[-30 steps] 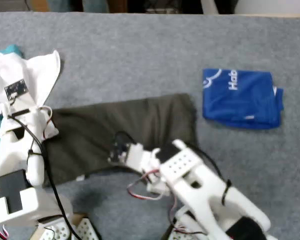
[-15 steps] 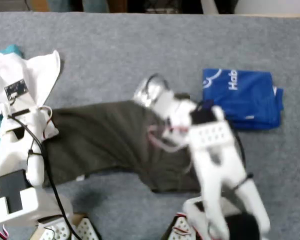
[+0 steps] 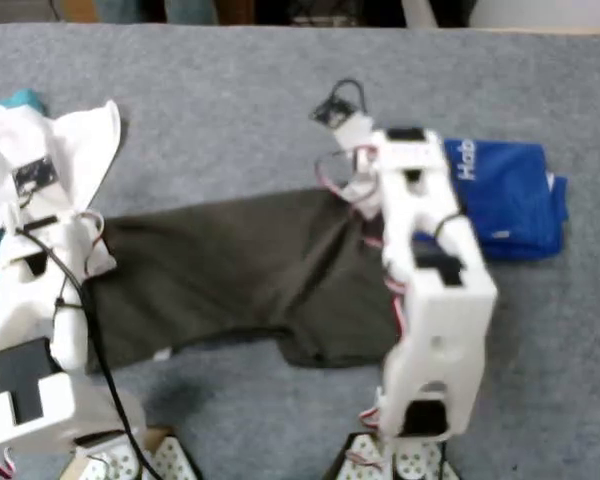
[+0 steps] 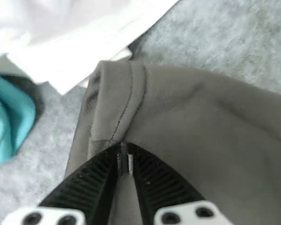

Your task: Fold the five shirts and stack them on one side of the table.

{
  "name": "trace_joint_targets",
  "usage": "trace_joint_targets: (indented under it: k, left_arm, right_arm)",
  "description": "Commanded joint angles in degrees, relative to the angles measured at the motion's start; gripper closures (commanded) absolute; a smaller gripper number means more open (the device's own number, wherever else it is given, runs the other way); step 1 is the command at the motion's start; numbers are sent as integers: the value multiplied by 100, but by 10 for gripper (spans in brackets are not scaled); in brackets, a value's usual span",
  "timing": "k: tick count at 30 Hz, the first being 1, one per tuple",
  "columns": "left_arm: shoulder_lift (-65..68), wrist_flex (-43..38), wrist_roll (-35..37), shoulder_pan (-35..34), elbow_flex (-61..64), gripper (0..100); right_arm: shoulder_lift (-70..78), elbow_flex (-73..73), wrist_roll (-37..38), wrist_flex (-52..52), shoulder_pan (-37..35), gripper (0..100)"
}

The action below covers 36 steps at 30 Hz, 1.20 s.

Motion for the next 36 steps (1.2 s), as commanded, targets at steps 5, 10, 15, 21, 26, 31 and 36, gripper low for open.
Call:
trace_joint_targets:
  k: [5,10,15,21,26,31,36]
  left_arm:
    - [44,-70,-571,-321,-1024,972]
    - [325,26,-580,-338,-1402,972]
    - [-79,1064,-615,-48,-1525,972]
    - [-958,1978,-730,646,-813,972]
    - [-1556,1952,-1196,198,-374,971]
    - [-1240,1653,-1187,-426,-242,971]
    - [-440,1609,-1152,-338,-391,971]
  right_arm:
    - [541,-2466,396,1987,141,985]
    - [497,-3055,765,2892,141,985]
    - [330,-3565,800,3420,70,985]
    - [198,-3363,826,3569,-9,985]
    - [-980,-1684,1723,3508,-44,985]
    - [-2141,48,1969,2822,-9,985]
    - [-2791,1798,1934,1785,-26,985]
